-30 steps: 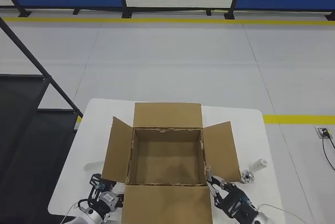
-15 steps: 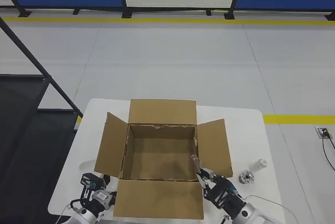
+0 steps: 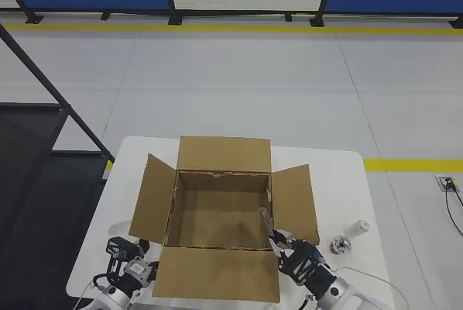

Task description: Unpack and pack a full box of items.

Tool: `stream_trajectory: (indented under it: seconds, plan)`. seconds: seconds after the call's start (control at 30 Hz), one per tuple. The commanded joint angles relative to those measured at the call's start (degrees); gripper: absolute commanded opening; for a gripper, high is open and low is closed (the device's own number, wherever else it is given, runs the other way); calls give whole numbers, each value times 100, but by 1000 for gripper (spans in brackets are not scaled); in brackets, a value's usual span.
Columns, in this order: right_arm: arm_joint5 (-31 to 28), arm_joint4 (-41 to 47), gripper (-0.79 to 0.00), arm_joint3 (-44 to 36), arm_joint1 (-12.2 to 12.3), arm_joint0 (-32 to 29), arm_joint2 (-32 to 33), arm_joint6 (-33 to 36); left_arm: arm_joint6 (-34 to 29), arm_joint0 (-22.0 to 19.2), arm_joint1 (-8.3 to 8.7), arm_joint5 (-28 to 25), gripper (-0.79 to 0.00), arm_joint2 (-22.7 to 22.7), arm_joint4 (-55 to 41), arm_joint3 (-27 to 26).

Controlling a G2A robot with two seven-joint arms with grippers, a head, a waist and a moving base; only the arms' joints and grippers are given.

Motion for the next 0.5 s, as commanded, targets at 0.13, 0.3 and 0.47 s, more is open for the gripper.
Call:
stream_trajectory:
  seconds: [0.13,0.3,0.47]
  plan:
    - [33,-3,-785,-276,59,-457,278,-428,16,-22,-3,20,0,60,28,25]
    - [218,323,-785,-546,101,-1028,784,-794,4,-61,-6,49,0,109,24,30]
    - [427,1196,-785,-816,118,-1697,1513,-866,-12,-108,-10,71,0,178,36,61]
